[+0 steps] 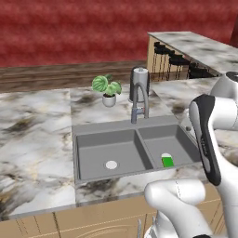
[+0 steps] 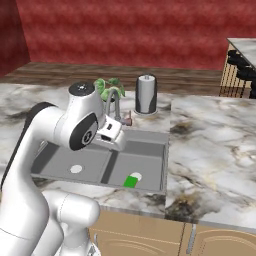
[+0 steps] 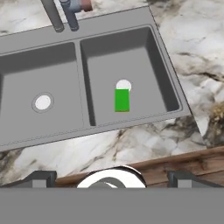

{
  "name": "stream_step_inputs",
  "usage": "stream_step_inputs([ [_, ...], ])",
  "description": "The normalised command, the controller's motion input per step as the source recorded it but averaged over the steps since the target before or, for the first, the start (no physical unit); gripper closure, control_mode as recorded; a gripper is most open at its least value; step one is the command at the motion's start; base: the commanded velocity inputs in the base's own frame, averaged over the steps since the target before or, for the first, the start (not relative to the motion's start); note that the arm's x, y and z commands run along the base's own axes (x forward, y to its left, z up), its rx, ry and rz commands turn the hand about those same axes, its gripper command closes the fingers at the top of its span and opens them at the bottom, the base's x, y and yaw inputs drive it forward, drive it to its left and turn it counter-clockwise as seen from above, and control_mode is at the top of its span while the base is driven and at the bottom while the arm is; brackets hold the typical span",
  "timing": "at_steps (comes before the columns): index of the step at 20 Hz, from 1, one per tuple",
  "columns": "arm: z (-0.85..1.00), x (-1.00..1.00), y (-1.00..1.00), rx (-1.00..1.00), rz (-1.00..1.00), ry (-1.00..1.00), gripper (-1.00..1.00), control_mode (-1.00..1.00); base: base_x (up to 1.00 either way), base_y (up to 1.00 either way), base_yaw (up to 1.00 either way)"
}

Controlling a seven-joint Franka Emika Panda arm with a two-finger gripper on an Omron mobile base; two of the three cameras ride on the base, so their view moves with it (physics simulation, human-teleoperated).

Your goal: Pick up the sponge and bar soap from the sink, and place them back in the cabinet, and close the cabinet door.

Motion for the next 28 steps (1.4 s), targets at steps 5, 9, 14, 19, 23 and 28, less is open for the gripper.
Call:
stream_step_inputs([
  [5,-0.38,0.12,0.0,0.0,0.0,0.0,-1.0,-1.0,0.0,0.0,0.0],
  [9,-0.26,0.24,0.0,0.0,0.0,0.0,-1.0,-1.0,0.0,0.0,0.0],
  [14,-0.13,0.38,0.0,0.0,0.0,0.0,-1.0,-1.0,0.0,0.0,0.0],
  [19,-0.11,0.4,0.0,0.0,0.0,0.0,-1.0,-1.0,0.0,0.0,0.0],
  [23,-0.12,0.23,-0.07,0.0,0.01,0.02,-1.0,-1.0,0.0,0.0,0.0],
  [28,-0.18,0.18,-0.13,0.0,0.02,0.03,-1.0,-1.0,0.0,0.0,0.0],
])
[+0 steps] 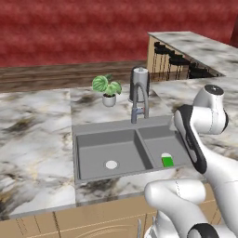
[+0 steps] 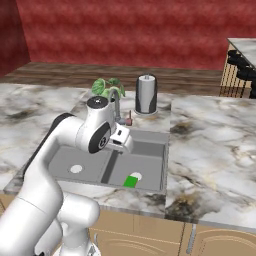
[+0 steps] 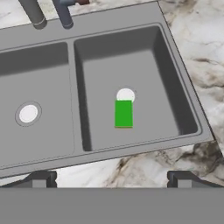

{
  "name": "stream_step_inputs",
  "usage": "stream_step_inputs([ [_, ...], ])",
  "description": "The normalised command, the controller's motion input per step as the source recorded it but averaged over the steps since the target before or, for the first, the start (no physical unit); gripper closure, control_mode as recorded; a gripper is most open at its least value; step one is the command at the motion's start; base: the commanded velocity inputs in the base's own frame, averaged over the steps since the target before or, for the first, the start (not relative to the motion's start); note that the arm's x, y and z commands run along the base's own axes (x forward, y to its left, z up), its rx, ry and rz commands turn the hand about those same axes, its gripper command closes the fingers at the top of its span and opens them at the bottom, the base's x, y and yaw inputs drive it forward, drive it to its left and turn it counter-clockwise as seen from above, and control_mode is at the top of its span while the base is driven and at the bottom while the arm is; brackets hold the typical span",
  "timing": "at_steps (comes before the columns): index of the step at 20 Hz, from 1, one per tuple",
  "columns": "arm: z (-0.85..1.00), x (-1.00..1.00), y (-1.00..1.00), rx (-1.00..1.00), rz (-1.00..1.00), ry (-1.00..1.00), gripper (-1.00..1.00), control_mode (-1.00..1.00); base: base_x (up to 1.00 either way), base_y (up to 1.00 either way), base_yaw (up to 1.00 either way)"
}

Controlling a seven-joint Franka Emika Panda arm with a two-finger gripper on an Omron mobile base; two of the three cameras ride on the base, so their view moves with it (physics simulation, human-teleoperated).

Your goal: Pick up the sponge and bar soap from the sink, and place them back in the cabinet, and close the cabinet door.

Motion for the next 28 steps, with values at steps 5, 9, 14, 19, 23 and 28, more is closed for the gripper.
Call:
stream_step_inputs([
  [5,-0.17,0.07,-0.14,-0.01,0.0,0.02,-1.0,-1.0,0.0,0.0,0.0],
  [9,-0.17,0.11,-0.09,-0.02,0.0,0.0,-1.0,-1.0,0.0,0.0,0.0],
  [14,-0.24,0.14,0.0,-0.04,0.0,0.0,-1.0,-1.0,0.0,0.0,0.0],
  [19,-0.23,0.17,-0.01,-0.03,0.0,0.01,-1.0,-1.0,0.0,0.0,0.0],
  [23,-0.18,0.2,0.0,0.0,0.0,0.03,-1.0,-1.0,0.0,0.0,0.0],
  [28,-0.2,0.22,0.0,0.0,0.0,0.04,-1.0,-1.0,0.0,0.0,0.0],
])
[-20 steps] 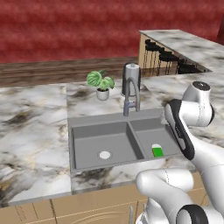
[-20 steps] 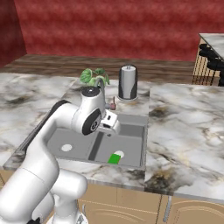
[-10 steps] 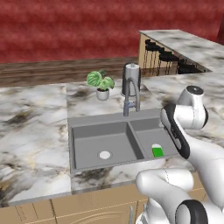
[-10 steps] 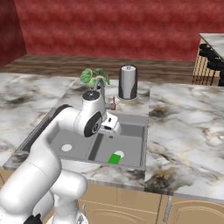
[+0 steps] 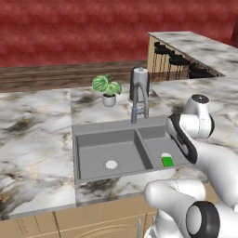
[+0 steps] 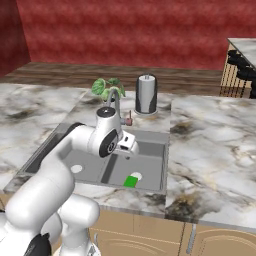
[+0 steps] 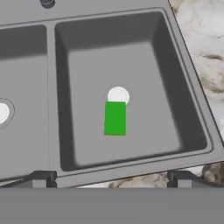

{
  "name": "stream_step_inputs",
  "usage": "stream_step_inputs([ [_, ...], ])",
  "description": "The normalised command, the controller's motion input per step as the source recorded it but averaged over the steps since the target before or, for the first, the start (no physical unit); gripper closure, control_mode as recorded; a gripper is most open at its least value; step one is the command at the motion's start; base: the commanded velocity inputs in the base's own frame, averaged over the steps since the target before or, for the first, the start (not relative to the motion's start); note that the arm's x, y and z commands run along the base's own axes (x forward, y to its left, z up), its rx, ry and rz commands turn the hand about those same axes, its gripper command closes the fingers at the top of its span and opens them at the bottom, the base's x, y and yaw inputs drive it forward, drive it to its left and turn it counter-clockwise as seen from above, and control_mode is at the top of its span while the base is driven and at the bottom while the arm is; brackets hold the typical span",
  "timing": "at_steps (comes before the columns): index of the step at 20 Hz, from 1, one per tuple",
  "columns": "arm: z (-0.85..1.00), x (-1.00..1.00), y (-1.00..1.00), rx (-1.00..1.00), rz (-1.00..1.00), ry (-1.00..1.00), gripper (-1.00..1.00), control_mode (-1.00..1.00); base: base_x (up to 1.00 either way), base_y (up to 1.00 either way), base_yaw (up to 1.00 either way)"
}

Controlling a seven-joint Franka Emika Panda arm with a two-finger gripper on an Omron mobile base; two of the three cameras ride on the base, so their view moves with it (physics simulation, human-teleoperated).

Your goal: Pick up the sponge and bar soap from the sink, and place them back in the cabinet, and close the cabinet door.

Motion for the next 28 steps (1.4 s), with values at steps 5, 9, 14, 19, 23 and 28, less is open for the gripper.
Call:
stream_step_inputs([
  [5,-0.23,0.17,0.0,0.0,0.0,0.03,-1.0,-1.0,0.0,0.0,0.0],
  [9,-0.23,0.16,0.0,0.0,0.0,0.01,-1.0,-1.0,0.0,0.0,0.0],
  [14,-0.22,0.2,0.0,0.0,0.0,0.01,-1.0,-1.0,0.0,0.0,0.0],
  [19,-0.19,0.24,-0.03,0.0,0.0,0.0,-1.0,-1.0,0.0,0.0,0.0],
  [23,-0.19,0.21,-0.11,0.0,0.0,0.0,-1.0,-1.0,0.0,0.0,0.0],
  [28,-0.18,0.18,-0.14,0.0,0.0,0.0,-1.0,-1.0,0.0,0.0,0.0],
])
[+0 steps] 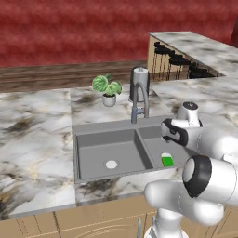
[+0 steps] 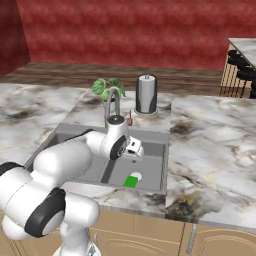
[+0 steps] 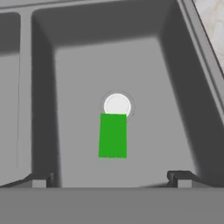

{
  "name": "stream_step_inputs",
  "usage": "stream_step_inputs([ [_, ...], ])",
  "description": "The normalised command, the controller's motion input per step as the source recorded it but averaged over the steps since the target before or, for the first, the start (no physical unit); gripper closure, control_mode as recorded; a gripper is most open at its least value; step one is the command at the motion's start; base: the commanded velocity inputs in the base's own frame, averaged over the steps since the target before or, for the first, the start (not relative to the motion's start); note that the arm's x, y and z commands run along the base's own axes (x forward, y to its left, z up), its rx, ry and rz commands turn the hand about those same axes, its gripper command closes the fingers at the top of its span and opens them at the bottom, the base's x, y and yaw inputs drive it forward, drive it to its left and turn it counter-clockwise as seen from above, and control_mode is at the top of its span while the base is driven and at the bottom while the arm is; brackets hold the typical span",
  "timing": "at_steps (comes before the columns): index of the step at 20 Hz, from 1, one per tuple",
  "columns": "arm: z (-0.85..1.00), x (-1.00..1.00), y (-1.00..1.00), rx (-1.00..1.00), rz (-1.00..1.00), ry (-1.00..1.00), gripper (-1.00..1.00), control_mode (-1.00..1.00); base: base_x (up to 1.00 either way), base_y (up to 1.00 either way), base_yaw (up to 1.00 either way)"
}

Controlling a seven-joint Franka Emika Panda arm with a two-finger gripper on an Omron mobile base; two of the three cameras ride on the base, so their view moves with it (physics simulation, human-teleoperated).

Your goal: Pick up the sponge and bar soap from the sink, and place them back in the cabinet, and close the cabinet door.

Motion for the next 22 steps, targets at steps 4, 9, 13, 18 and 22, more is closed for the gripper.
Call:
stream_step_inputs([
  [4,-0.19,0.2,-0.09,0.0,0.0,0.0,-1.0,-1.0,0.0,0.0,0.0],
  [9,-0.18,0.12,-0.02,0.0,0.0,0.01,-1.0,-1.0,0.0,0.0,0.0],
  [13,-0.22,0.07,0.0,0.0,0.0,0.01,-1.0,-1.0,0.0,0.0,0.0],
  [18,-0.23,0.01,0.0,0.0,0.0,0.01,-1.0,-1.0,0.0,0.0,0.0],
  [22,-0.26,0.02,0.0,0.0,0.0,0.01,-1.0,-1.0,0.0,0.0,0.0],
])
